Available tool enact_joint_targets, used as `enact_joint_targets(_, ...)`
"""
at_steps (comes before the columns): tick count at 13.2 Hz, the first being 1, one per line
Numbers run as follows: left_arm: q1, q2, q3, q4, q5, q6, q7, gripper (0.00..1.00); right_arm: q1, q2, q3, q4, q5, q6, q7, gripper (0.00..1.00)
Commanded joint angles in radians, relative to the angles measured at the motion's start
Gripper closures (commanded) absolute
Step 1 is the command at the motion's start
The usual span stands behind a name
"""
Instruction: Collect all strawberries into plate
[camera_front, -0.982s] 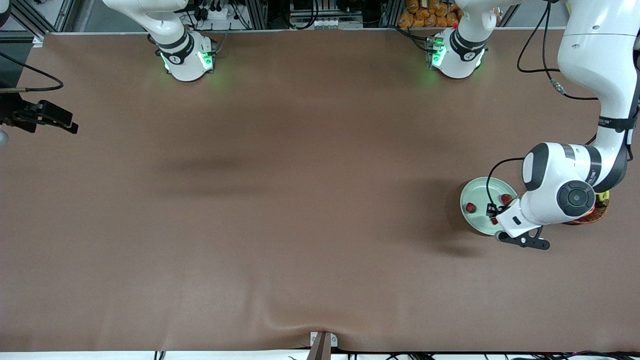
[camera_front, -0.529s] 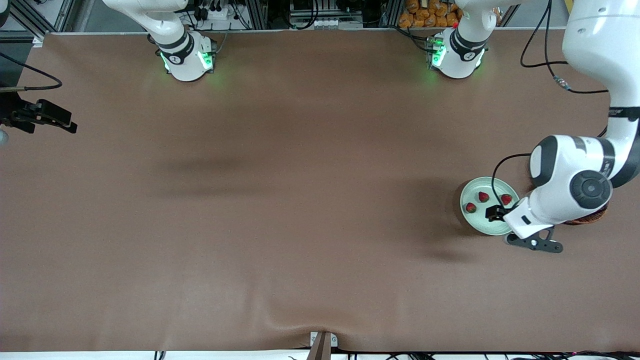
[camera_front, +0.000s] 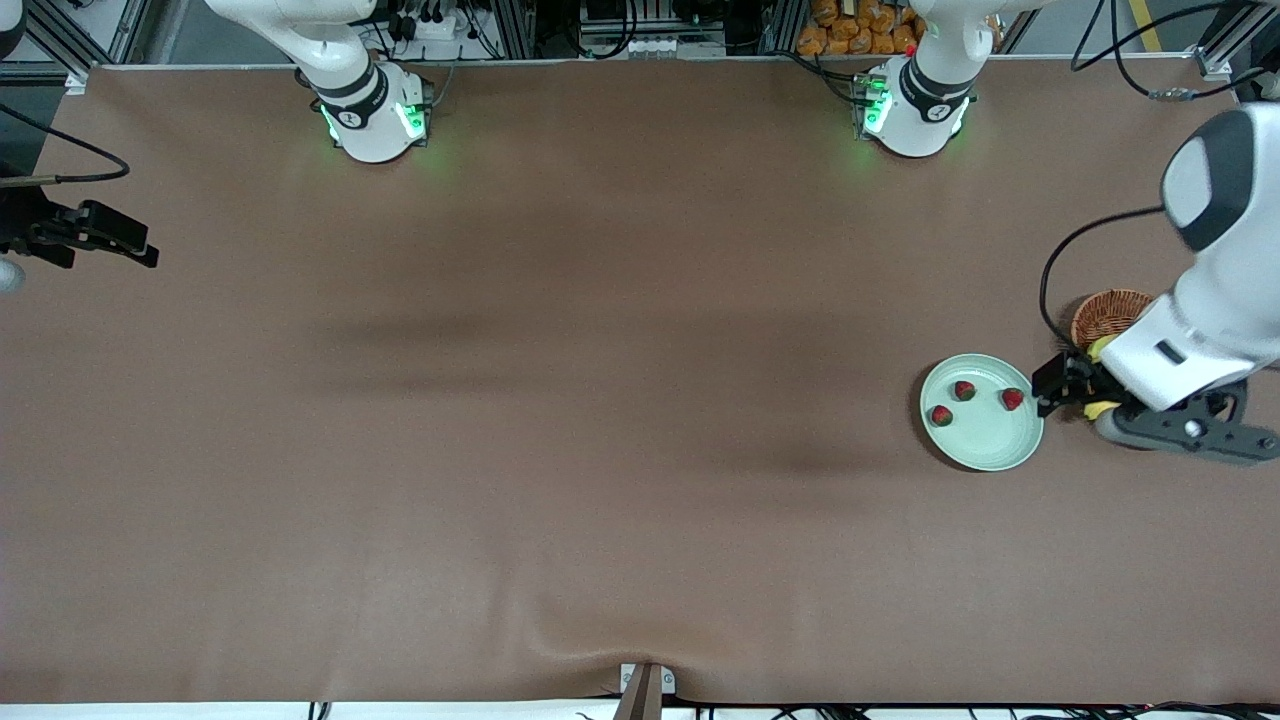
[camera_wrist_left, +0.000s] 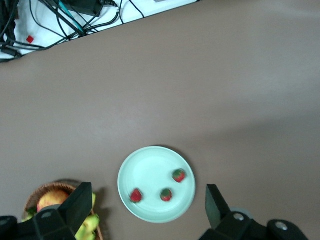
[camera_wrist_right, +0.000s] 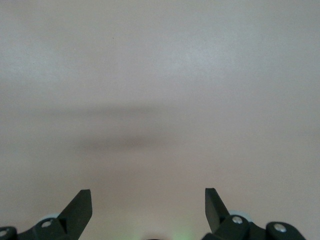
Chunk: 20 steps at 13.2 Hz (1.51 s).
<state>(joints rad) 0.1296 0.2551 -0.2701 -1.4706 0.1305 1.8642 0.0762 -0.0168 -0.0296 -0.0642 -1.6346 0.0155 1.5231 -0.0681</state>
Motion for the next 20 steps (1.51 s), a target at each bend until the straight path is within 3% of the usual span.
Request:
enact_joint_targets(1, 0.001, -0.084, 0.0, 0.004, -0.037, -0.095, -0.114, 0.0, -0.012, -0.026, 0.009, -0.021, -0.003, 0.012, -0.007, 0.0)
enact_joint_targets(7, -0.001, -0.223, 0.02, -0.017, -0.073, -0.279, -0.185, 0.0, -0.012, -0.041, 0.014, 0.002, -0.005, -0.024, 0.044, 0.0)
enact_joint_targets(10, -0.131, -0.27, 0.176, -0.04, -0.08, -0.368, -0.184, 0.0, -0.021, -0.033, 0.003, 0.03, 0.006, -0.023, 0.045, 0.0)
enact_joint_targets(14, -0.206, -0.336, 0.224, -0.111, -0.103, -0.39, -0.307, 0.0, -0.023, -0.026, 0.001, 0.056, -0.002, -0.021, 0.044, 0.0)
enact_joint_targets(20, -0.215, -0.367, 0.233, -0.146, -0.161, -0.389, -0.283, 0.0, -0.02, -0.023, 0.001, 0.056, -0.002, -0.021, 0.044, 0.0)
